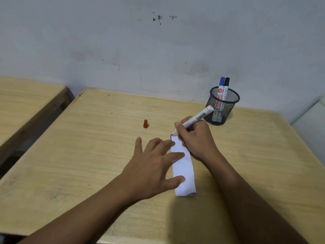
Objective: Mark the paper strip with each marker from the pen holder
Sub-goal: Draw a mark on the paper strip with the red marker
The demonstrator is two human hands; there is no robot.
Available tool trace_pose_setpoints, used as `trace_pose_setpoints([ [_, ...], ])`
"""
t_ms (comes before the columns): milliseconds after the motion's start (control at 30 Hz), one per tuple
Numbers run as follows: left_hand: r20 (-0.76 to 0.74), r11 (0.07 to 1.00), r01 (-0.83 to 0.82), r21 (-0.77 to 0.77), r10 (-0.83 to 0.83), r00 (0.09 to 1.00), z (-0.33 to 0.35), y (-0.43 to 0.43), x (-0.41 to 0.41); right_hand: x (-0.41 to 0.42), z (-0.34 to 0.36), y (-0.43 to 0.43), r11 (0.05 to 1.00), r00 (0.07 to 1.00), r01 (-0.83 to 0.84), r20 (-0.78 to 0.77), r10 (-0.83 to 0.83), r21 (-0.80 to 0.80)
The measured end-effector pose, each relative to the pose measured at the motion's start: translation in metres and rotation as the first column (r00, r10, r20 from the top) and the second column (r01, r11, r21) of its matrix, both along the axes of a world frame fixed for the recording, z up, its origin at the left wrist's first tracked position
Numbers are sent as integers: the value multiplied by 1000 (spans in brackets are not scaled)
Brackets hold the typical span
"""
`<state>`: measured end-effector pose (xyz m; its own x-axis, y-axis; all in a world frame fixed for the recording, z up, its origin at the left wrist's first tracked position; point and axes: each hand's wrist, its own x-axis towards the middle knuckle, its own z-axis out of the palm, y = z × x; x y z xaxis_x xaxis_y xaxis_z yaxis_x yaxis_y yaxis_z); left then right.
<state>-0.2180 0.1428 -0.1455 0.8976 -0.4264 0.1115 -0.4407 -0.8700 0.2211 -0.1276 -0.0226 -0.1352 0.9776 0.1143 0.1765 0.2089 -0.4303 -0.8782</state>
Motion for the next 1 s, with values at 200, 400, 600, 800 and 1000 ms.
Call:
trace_pose_setpoints([
  [200,-44,997,-34,66,37,998,1,0,-2,1,-3,-3,1000,1000,16,-20,-16,-18],
  [400,-67,994,-41,103,48,997,-1,0,-8,2,-4,0,997,1000,23,-11,-23,-70],
  [600,-54,996,-29,83,34,998,1,0,-8,3,-5,1,990,999,35,9,-34,-138],
  [800,-51,995,-31,91,36,998,1,0,-8,3,-5,3,987,999,33,-3,-34,-155],
  [1000,-63,995,-33,90,39,997,0,0,-8,3,-4,2,986,999,34,-7,-36,-162],
])
